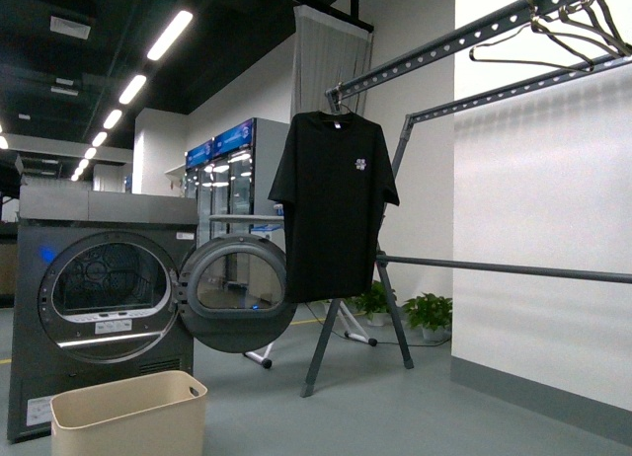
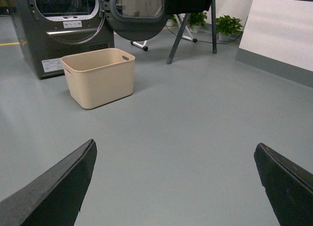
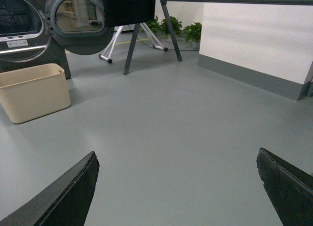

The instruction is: Move hamper under clothes hanger

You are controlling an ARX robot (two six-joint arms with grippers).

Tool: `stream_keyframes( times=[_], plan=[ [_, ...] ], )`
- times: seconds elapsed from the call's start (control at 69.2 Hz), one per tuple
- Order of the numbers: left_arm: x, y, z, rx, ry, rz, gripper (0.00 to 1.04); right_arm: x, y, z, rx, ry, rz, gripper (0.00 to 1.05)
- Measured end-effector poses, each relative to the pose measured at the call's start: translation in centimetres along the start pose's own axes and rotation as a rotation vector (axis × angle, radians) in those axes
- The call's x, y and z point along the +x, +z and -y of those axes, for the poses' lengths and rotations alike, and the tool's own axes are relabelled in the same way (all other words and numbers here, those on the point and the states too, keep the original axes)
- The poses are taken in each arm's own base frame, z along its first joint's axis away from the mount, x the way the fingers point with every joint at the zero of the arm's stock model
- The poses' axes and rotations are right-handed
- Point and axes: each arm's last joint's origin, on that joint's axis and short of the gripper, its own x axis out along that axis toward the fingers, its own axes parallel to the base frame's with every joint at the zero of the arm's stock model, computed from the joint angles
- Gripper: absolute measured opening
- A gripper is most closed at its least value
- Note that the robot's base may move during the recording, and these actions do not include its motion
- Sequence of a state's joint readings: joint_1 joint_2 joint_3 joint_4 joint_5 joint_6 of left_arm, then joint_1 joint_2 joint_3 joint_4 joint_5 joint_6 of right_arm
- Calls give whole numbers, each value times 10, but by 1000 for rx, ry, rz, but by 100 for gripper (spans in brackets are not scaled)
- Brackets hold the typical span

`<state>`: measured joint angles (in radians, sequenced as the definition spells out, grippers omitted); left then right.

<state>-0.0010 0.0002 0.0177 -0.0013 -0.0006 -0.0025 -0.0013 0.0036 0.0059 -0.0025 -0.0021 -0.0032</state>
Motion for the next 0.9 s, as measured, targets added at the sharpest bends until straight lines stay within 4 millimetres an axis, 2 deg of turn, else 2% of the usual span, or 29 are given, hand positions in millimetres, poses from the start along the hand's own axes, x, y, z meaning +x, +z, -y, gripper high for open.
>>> stream_keyframes(
  times=[0.896],
  plan=[
    [0,0,0,0,-1,0,98,0,0,0,0,-1,0,97]
  ],
)
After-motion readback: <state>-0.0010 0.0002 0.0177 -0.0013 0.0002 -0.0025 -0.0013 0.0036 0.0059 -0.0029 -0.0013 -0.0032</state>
